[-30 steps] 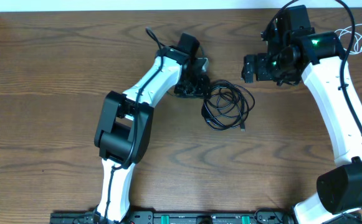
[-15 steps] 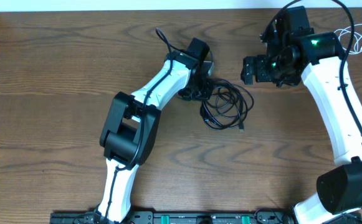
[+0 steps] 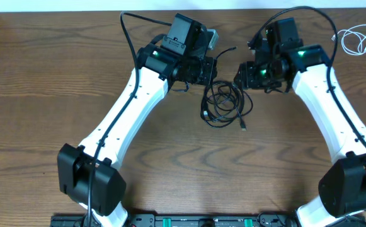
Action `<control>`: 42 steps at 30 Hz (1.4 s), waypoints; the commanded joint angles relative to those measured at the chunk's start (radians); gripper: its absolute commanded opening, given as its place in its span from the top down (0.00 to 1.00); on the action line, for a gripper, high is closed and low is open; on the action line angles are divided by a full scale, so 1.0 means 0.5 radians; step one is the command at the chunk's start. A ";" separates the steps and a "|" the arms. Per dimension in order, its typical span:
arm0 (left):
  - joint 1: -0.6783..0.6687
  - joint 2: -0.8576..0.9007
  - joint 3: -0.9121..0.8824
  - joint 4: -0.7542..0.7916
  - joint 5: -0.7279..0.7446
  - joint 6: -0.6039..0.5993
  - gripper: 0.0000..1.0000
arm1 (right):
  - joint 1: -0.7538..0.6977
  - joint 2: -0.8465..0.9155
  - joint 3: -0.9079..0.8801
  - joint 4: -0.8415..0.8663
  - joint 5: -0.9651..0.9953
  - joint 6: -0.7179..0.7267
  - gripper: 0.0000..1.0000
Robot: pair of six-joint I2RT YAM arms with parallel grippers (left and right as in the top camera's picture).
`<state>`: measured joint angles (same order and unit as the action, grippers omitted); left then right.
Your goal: Untangle cables
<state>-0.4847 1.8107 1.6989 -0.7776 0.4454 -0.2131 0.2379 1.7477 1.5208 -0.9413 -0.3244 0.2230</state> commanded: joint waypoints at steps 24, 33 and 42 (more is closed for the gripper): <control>0.114 -0.833 0.170 0.901 0.210 -0.516 0.93 | -0.053 0.011 -0.121 0.240 -0.166 0.085 0.48; 0.118 -0.838 0.170 1.269 0.037 -0.560 0.93 | 0.014 0.011 -0.121 0.304 -0.406 -0.054 0.44; 0.137 -0.838 0.169 1.199 0.012 -0.558 0.93 | 0.116 0.011 -0.128 0.182 -0.678 -0.399 0.46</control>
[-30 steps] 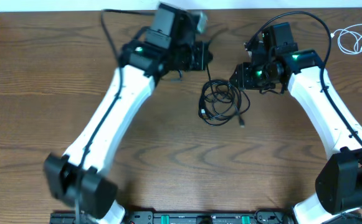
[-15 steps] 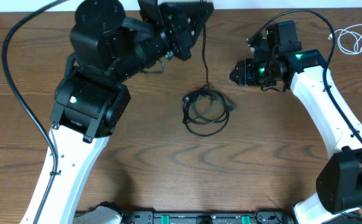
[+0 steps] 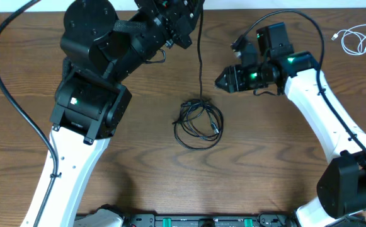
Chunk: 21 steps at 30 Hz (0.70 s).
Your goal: Untangle cables
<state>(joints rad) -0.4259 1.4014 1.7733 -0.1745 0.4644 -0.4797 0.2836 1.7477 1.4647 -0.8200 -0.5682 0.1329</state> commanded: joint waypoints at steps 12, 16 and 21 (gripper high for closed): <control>0.076 -0.019 0.021 -0.109 -0.026 -0.024 0.93 | 0.130 0.011 -0.253 -0.047 -0.359 -0.220 0.46; 0.076 -0.018 0.021 -0.115 -0.026 -0.025 0.93 | 0.234 0.011 -0.408 0.284 -0.050 0.181 0.48; 0.076 -0.018 0.021 -0.145 -0.026 -0.024 0.93 | 0.346 0.012 -0.543 0.549 0.134 0.439 0.58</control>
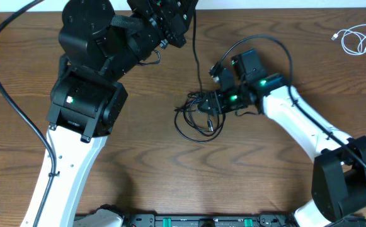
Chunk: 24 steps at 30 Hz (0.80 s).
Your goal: Untangle cables
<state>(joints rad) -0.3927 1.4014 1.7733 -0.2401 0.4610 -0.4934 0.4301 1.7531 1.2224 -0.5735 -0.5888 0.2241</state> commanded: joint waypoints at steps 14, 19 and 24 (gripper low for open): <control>0.047 0.014 0.021 -0.522 -0.575 0.150 0.93 | -0.179 -0.151 -0.011 -0.008 0.159 0.153 0.99; 0.214 0.098 0.018 -0.976 -0.948 0.163 0.93 | -0.414 -0.412 0.068 -0.126 0.156 0.119 0.99; 0.558 0.235 0.018 -1.226 -0.961 0.201 0.93 | -0.715 -0.682 0.080 -0.180 0.204 0.139 0.99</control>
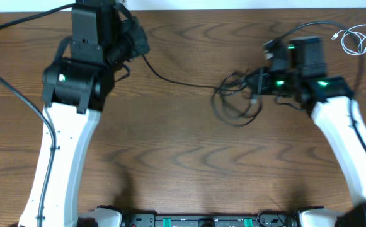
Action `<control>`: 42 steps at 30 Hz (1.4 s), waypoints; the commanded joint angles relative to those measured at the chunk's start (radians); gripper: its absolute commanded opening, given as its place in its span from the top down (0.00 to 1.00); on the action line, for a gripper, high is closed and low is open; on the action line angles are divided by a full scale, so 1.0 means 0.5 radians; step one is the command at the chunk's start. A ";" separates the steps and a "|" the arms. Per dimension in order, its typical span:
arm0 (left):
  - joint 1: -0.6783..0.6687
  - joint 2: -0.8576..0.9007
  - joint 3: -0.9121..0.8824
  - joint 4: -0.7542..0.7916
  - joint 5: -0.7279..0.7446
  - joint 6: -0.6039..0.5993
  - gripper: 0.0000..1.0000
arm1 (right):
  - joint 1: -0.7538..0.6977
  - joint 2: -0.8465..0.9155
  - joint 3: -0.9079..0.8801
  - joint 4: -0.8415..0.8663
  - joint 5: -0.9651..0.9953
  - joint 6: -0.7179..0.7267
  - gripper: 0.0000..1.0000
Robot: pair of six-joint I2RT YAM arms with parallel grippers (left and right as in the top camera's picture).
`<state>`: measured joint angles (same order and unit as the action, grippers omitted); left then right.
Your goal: Untangle cables
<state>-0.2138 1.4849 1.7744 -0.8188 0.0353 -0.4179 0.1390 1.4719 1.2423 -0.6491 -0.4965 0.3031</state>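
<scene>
A black cable bundle point(236, 104) lies in loose loops on the wooden table, right of centre. One strand of the black cable point(183, 82) runs out of it up and to the left, nearly straight, to my left gripper point(138, 47), which is shut on its end at the upper left. My right gripper point(258, 85) is at the bundle's upper right edge, shut on loops of it. The fingers of both grippers are mostly hidden by the gripper bodies.
A coiled white cable point(354, 39) lies at the table's far right corner. The table's back edge point(233, 7) runs just behind both arms. The right arm's own black lead arcs above its wrist.
My left gripper has moved from top centre to the upper left with the strand. My right gripper has moved right with the bundle. The strand between them is now drawn out long.
Both grippers were first at the bundle near the back centre. Then my left gripper held one strand high while the bundle lay mid-table, my right gripper apart from it. Then the right gripper was in the bundle. Now the two hold it spread apart.
</scene>
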 commanded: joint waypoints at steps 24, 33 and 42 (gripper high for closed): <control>0.883 0.246 0.016 0.007 -0.436 0.310 0.93 | -0.852 -0.069 0.040 -0.608 1.031 0.221 0.99; 1.001 0.463 0.016 0.019 -0.489 0.349 0.93 | -0.940 0.121 0.040 -0.585 0.489 -0.184 0.99; 0.803 0.583 0.014 -0.121 0.452 0.626 0.93 | -0.450 0.236 0.026 -0.585 -0.087 -0.465 0.99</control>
<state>0.2481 1.7664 1.7741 -0.8486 0.0452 -0.1856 -0.1791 1.5631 1.2446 -0.9413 -0.4572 0.1078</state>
